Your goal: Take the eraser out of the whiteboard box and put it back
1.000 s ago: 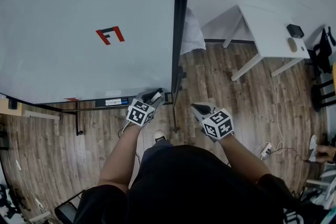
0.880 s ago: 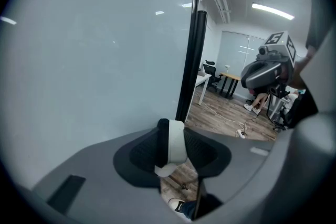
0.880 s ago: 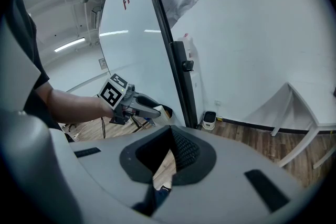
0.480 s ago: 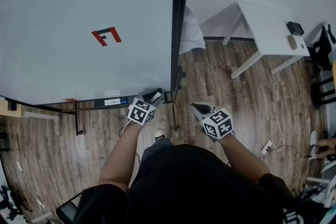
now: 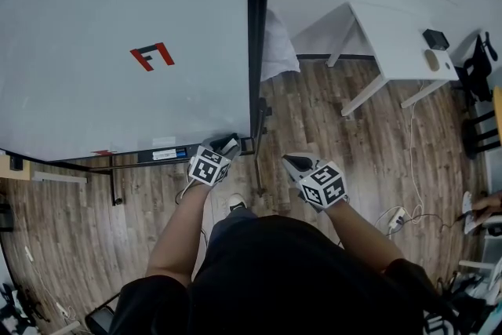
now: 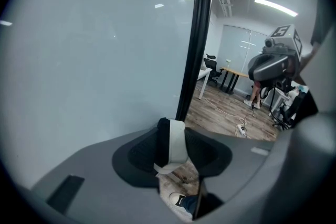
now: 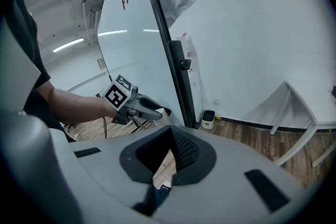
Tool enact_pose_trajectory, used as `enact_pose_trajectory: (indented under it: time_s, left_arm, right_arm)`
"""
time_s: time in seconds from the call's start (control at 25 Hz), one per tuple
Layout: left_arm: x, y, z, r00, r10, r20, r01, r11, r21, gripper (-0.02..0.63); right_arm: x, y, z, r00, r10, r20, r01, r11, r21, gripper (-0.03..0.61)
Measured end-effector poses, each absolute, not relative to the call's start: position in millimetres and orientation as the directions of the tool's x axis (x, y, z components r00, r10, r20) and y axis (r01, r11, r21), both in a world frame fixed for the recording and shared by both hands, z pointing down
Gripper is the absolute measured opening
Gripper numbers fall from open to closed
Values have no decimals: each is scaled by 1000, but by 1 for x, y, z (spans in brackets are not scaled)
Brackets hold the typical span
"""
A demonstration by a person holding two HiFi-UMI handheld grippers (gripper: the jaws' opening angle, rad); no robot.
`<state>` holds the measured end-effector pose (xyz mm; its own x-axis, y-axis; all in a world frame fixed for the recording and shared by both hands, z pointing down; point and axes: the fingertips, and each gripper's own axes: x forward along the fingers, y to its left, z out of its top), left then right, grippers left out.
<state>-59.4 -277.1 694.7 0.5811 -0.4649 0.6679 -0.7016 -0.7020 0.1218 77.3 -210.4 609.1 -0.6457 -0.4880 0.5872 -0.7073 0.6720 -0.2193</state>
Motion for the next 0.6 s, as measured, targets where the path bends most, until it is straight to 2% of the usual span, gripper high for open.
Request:
enact_pose_trajectory:
  time_s: [0.6]
  left_arm:
    - [-62, -277, 674, 584, -515, 628, -709, -700, 86, 176]
  right_arm:
    - [81, -205, 603, -648, -486, 586, -700, 683, -208, -5]
